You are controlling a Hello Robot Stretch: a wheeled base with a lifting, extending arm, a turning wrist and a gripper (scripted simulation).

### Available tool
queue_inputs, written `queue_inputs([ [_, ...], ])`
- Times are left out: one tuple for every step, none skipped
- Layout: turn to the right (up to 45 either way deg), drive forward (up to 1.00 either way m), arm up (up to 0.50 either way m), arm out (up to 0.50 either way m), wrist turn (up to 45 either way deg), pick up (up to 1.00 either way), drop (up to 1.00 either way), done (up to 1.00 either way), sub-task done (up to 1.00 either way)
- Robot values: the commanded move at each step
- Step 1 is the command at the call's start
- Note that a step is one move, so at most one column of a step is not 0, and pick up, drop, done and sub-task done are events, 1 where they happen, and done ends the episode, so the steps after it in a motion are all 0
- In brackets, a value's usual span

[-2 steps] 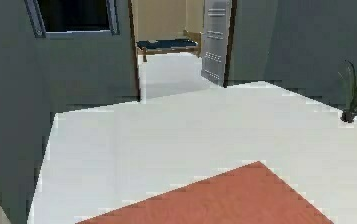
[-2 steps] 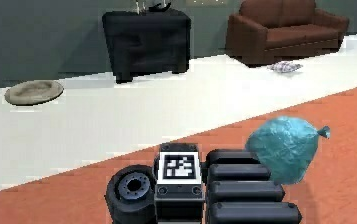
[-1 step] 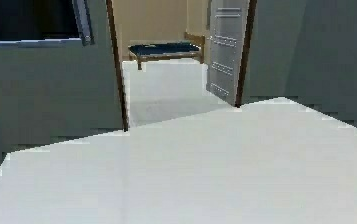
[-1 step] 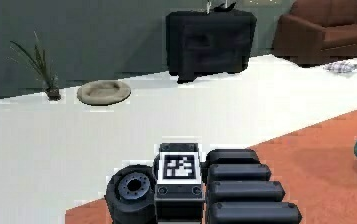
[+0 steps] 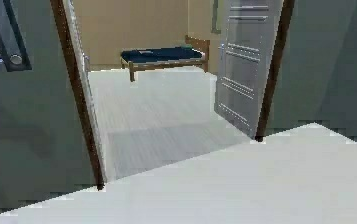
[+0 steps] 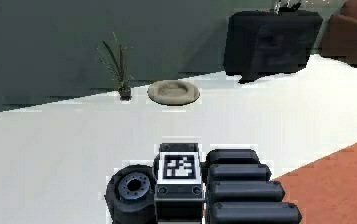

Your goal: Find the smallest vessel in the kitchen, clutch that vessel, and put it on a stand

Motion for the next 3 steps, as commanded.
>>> queue_inputs([
  [0.0,1.00,0.00,0.00,0.0,0.00,0.00,0.00,0.00],
  [0.0,0.35,0.00,0.00,0.0,0.00,0.00,0.00,0.00],
  [-21.0,0.00,0.00,0.00,0.0,0.00,0.00,0.00,0.00],
])
